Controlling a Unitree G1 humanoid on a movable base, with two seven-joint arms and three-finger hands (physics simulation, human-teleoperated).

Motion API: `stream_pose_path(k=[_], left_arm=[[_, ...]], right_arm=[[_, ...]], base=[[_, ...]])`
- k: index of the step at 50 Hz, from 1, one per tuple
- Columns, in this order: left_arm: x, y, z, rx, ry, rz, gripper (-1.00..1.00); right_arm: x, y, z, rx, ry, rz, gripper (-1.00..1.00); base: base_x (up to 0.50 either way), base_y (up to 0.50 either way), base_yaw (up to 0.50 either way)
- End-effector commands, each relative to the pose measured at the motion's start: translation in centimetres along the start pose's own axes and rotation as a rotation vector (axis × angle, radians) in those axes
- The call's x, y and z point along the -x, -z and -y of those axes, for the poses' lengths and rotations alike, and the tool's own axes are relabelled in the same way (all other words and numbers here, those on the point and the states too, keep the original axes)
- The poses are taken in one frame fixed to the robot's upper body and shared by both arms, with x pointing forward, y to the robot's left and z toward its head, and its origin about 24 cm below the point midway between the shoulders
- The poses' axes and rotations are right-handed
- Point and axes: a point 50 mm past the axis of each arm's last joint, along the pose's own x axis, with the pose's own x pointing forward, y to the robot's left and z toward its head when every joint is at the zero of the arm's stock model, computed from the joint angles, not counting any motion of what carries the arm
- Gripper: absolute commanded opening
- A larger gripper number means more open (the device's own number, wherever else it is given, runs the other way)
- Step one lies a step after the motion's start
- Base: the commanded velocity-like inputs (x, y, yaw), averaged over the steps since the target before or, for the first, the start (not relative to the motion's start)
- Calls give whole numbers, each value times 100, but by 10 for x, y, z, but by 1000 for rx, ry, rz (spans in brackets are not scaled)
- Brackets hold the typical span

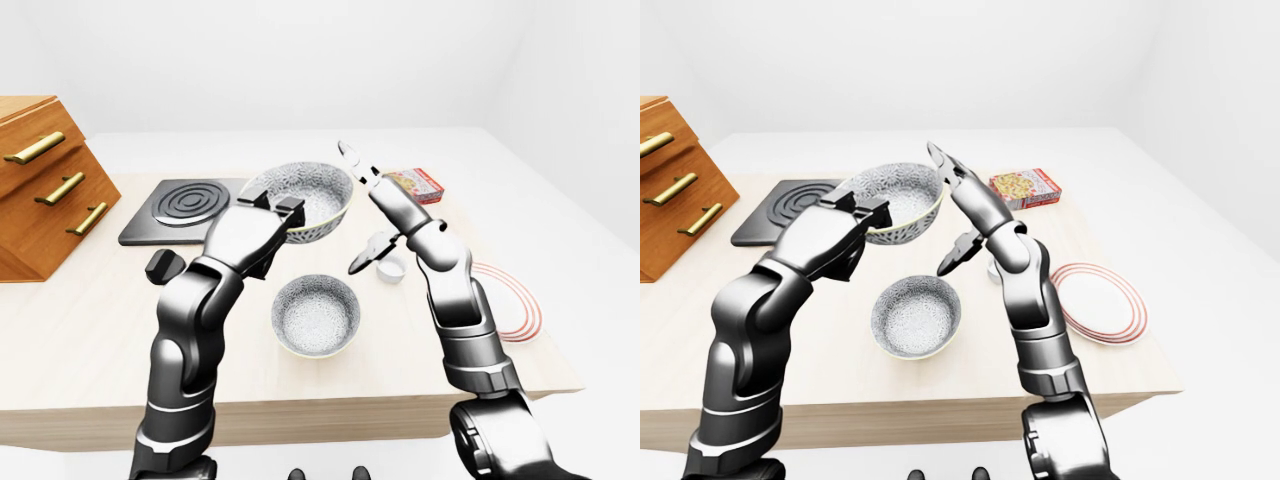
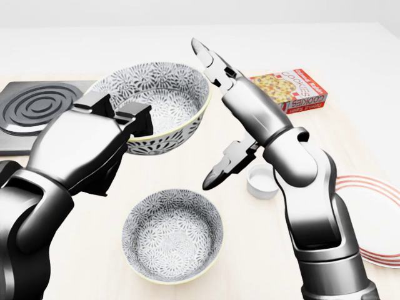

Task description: Pick the akita bowl from table center and place it on the plate.

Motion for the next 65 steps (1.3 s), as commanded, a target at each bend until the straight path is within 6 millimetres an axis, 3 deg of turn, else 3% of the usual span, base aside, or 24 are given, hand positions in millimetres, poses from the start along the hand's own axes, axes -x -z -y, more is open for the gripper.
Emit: stream_pose_path(k=[1, 19, 20, 22, 23, 24, 25, 55, 56, 57, 59, 65], left_arm=[[3, -7, -1, 11, -19, 16, -100], [13, -22, -15, 10, -104, 70, -100], [13, -22, -15, 11, -107, 72, -100], [15, -24, -16, 12, -114, 78, -100], [16, -26, -17, 13, -121, 84, -100], [17, -27, -17, 13, -124, 86, -100], [17, -28, -18, 14, -127, 88, -100], [22, -31, -24, 17, -161, 103, -100], [21, -30, -24, 16, -160, 101, -88], [21, -30, -24, 14, -162, 98, 39], [20, -30, -25, 12, -165, 100, 100], [19, -30, -25, 8, -163, 98, 100]], right_arm=[[-8, 5, -3, 19, -20, -39, 100], [0, 25, -12, 27, -43, -120, 100], [0, 26, -12, 26, -43, -122, 91], [1, 26, -13, 26, -45, -122, 29], [2, 26, -13, 26, -45, -122, -30], [2, 26, -13, 25, -45, -122, -54], [2, 26, -13, 25, -45, -122, -100], [3, 29, -18, 7, -50, -133, -100], [3, 29, -18, 7, -50, -133, -100], [3, 30, -19, 5, -51, -134, -100], [3, 30, -18, 4, -51, -134, -100], [2, 31, -19, 0, -54, -138, -100]], base=[[0, 0, 0], [0, 0, 0], [0, 0, 0], [0, 0, 0], [0, 0, 0], [0, 0, 0], [0, 0, 0], [0, 0, 0], [0, 0, 0], [0, 0, 0], [0, 0, 0], [0, 0, 0]])
